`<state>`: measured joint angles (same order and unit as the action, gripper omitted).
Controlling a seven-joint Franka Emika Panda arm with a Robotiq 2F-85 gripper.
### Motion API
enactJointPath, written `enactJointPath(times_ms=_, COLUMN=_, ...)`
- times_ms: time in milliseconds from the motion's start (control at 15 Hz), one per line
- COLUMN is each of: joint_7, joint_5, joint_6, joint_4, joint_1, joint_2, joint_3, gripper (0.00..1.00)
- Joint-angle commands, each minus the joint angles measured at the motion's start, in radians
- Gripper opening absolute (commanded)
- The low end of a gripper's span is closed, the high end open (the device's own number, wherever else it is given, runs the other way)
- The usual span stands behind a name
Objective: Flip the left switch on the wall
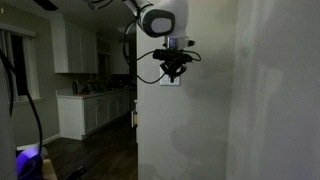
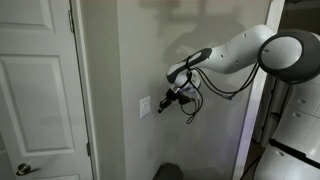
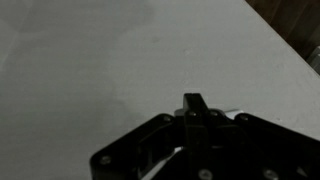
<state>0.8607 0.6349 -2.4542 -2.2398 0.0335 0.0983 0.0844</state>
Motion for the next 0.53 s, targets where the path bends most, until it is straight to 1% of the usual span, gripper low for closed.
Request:
enactJointPath(times_ms=0, joint_7=-0.003, joint_5=-0.002, joint_6=0.002, joint_4=0.001, joint_1=-0.007, joint_2=0.000, joint_3=-0.007, gripper=0.06)
enactJointPath(times_ms=67, joint_7=-0.003, joint_5=-0.002, joint_6=0.002, joint_4=0.001, joint_1=-0.007, joint_2=0.000, joint_3=-0.008, gripper=0.14)
enactJointPath(times_ms=200, joint_7=-0.003, joint_5=-0.002, joint_6=0.002, joint_4=0.001, joint_1=-0.006, joint_2=0.000, joint_3=-0.010, gripper=0.25)
enactJointPath(times_ms=467, joint_7=-0.003, joint_5=-0.002, joint_6=0.002, joint_4=0.001, joint_1=-0.006, joint_2=0.000, joint_3=-0.010, gripper=0.26)
